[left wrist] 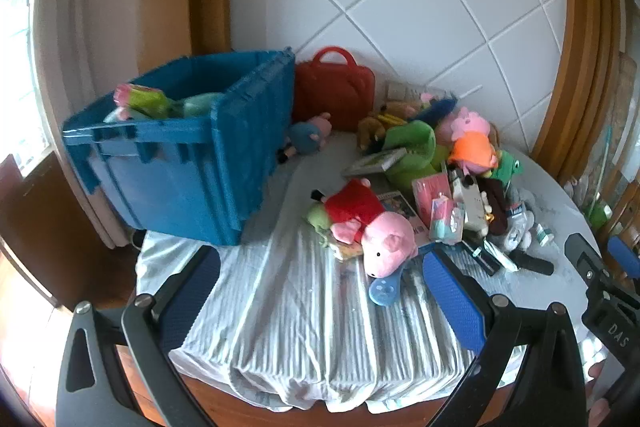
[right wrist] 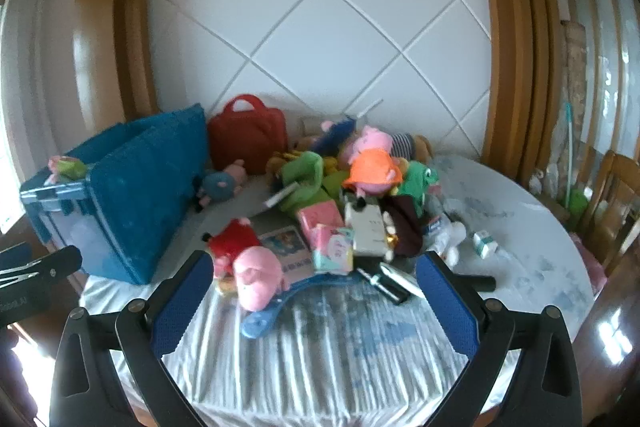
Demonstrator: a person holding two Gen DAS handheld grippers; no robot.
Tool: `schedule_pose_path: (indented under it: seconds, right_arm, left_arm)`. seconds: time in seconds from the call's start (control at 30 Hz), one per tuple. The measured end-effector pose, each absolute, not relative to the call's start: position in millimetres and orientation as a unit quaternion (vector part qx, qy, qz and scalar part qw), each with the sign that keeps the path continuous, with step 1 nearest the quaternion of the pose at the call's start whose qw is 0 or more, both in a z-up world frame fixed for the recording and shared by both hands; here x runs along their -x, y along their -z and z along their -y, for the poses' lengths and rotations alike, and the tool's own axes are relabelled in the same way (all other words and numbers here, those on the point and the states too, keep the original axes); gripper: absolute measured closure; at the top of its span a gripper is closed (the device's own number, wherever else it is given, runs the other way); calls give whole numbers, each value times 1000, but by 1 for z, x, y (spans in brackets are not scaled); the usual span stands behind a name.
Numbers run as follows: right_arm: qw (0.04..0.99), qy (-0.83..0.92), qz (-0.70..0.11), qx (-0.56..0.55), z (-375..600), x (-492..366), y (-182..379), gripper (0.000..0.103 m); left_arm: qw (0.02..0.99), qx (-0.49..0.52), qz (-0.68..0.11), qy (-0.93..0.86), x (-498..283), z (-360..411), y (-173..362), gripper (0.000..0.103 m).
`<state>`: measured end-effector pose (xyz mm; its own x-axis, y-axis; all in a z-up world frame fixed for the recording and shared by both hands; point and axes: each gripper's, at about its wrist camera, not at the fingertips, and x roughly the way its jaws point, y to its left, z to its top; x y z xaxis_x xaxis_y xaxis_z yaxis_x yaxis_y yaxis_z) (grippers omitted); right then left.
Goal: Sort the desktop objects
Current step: 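Move left tool to pink pig plush while right tool moves to pink Kotex pack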
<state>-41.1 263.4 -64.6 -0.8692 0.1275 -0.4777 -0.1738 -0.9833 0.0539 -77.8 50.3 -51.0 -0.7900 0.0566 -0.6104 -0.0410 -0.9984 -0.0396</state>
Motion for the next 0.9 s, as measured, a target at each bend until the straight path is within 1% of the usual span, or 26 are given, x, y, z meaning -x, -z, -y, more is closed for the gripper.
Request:
schedule_pose_path:
  seconds: [0.13, 0.37, 0.53, 0.6, 0.67, 0.73, 0.9]
  right_arm:
    - [82, -957, -58, 273, -292, 69, 90, 0]
    - [91, -934, -92, 332, -349, 109, 149, 0]
    - [88, -924, -88, 361, -362, 137, 178, 1]
    - [80, -923, -89, 365, -362, 153, 184, 6]
    - [72, -921, -92, 372, -362, 170, 191, 25]
    - [67, -918, -94, 378, -360, 187, 198, 35]
    - [45, -916, -114, 383, -358, 224, 226, 35]
  left_arm:
    - [31, 350, 6, -936, 107, -73, 77, 0]
    - [39, 406, -4, -913, 158, -121, 138, 0]
    - [34, 437, -5, -899, 192, -139, 169, 0]
    - [32, 441, -3, -897, 206, -142, 177, 0]
    - [31, 443, -2, -896, 221, -144, 183, 0]
    - [34, 446, -1, -894, 239, -148, 191, 0]
    - [26, 449, -1, -893, 273, -159, 218, 0]
